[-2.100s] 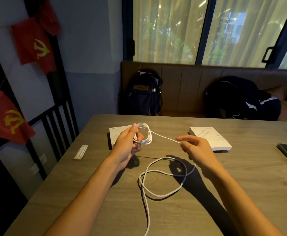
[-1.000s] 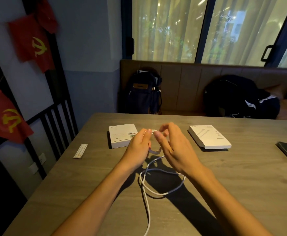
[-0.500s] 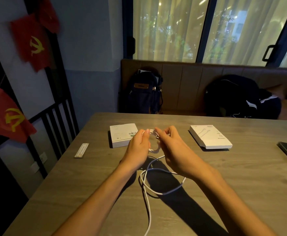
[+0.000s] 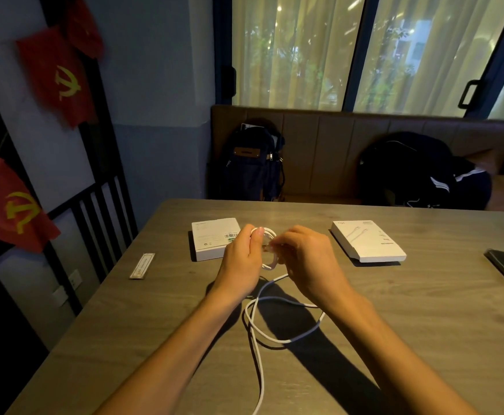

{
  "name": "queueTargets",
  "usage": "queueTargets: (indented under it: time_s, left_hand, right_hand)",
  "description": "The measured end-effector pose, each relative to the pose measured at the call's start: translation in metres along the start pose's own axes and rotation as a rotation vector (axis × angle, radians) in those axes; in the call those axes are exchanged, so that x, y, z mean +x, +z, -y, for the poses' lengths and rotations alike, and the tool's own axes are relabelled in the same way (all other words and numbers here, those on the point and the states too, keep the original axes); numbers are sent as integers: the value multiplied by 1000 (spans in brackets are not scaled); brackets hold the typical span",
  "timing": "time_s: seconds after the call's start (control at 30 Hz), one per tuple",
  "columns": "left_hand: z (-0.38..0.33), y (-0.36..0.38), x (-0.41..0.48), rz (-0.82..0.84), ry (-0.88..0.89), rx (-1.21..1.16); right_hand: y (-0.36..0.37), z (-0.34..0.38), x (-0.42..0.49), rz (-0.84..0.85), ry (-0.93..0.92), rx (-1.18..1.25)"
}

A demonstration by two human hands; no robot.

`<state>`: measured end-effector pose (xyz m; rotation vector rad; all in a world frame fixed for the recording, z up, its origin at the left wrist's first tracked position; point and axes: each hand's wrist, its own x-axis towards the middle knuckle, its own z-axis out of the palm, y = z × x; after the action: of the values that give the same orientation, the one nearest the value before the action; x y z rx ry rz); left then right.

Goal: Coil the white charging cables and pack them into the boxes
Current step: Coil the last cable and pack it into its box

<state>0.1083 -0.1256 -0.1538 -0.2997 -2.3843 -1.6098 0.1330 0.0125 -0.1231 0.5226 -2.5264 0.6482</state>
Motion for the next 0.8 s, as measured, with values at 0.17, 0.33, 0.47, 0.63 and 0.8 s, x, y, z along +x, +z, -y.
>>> queueTargets:
  time_s: [0.17, 0.33, 0.47, 0.63, 0.8]
  left_hand:
    - [2, 4, -2, -12, 85, 31]
    - [-1, 0, -2, 54, 101, -52]
    - [-5, 2, -6, 130, 105, -130]
    - [-8, -3, -5, 120, -81, -312]
    - [-4, -6, 1, 50, -243, -448]
  right_hand:
    - [9, 1, -2, 79, 59, -96]
    - [18, -6, 5, -209, 411, 367]
    - [19, -11, 11, -55, 475, 513]
    - [11, -15, 11, 192, 379, 856]
    - [14, -15, 1, 203, 325, 894]
